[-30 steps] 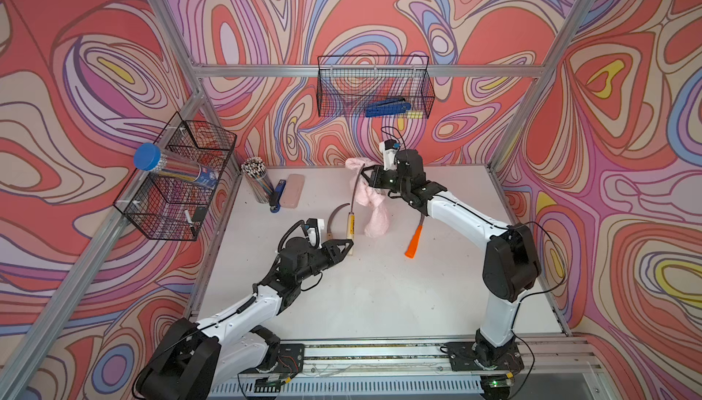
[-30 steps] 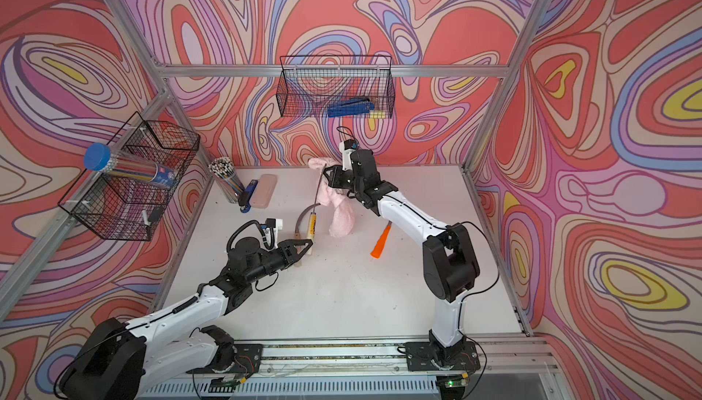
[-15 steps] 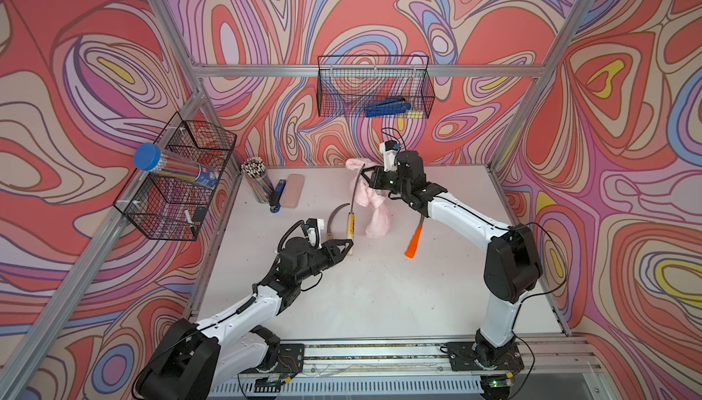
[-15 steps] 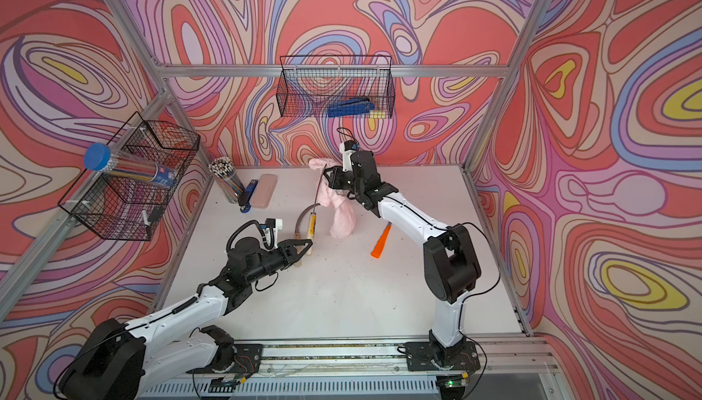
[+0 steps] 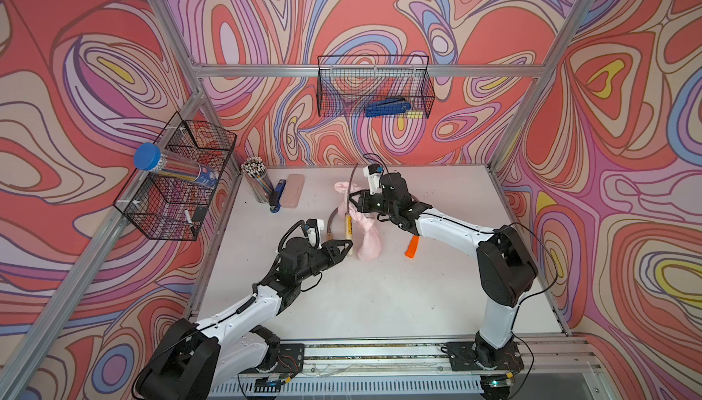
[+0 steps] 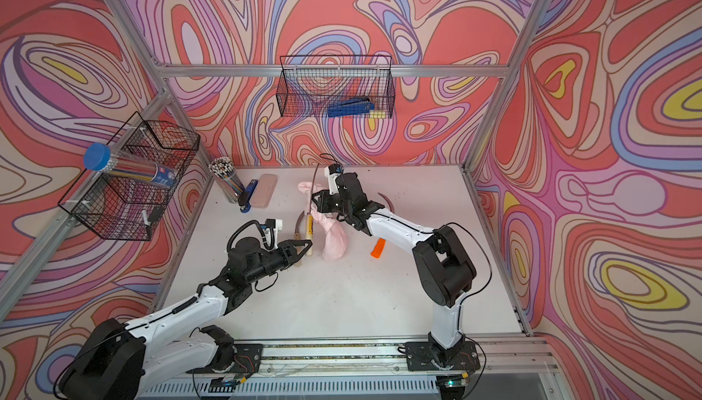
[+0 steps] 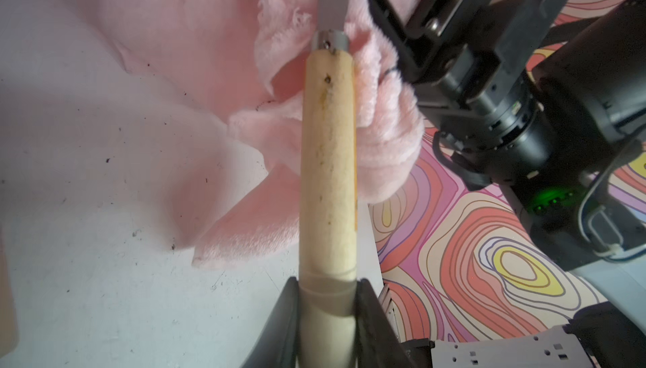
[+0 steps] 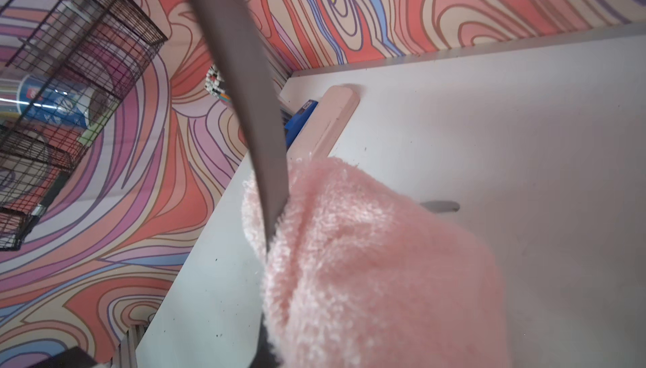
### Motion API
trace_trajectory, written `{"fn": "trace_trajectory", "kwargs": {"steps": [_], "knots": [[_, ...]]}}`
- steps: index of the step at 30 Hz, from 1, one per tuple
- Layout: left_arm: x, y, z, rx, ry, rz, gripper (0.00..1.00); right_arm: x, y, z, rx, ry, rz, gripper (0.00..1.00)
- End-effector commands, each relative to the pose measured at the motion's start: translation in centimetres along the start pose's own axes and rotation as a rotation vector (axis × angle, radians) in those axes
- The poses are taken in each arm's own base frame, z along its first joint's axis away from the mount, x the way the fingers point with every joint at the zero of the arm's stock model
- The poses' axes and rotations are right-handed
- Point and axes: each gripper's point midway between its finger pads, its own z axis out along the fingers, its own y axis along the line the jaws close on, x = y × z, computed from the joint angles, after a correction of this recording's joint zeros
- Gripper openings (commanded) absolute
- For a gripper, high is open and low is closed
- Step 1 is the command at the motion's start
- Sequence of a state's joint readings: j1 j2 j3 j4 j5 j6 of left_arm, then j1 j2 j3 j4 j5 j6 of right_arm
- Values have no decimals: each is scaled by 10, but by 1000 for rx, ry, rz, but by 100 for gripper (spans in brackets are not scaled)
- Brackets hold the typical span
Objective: Wipe small sickles with rags
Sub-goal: Wipe the small sickle.
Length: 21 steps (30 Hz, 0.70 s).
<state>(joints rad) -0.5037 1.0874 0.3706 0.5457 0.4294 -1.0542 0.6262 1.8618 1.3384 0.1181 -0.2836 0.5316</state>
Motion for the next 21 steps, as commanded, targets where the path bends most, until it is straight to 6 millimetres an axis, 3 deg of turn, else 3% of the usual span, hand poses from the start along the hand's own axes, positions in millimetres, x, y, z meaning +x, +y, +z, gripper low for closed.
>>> {"fn": "trace_trajectory", "kwargs": {"steps": [1, 13, 21], "knots": [[-7, -9, -3, 21, -30, 27, 0, -12, 30, -20, -78, -56, -26, 0], [-7, -8, -4, 14, -36, 28, 0, 21, 53, -44, -125, -51, -44, 0], [-6, -9, -3, 22, -26, 24, 0, 8, 52, -39, -79, -69, -59, 0]]}}
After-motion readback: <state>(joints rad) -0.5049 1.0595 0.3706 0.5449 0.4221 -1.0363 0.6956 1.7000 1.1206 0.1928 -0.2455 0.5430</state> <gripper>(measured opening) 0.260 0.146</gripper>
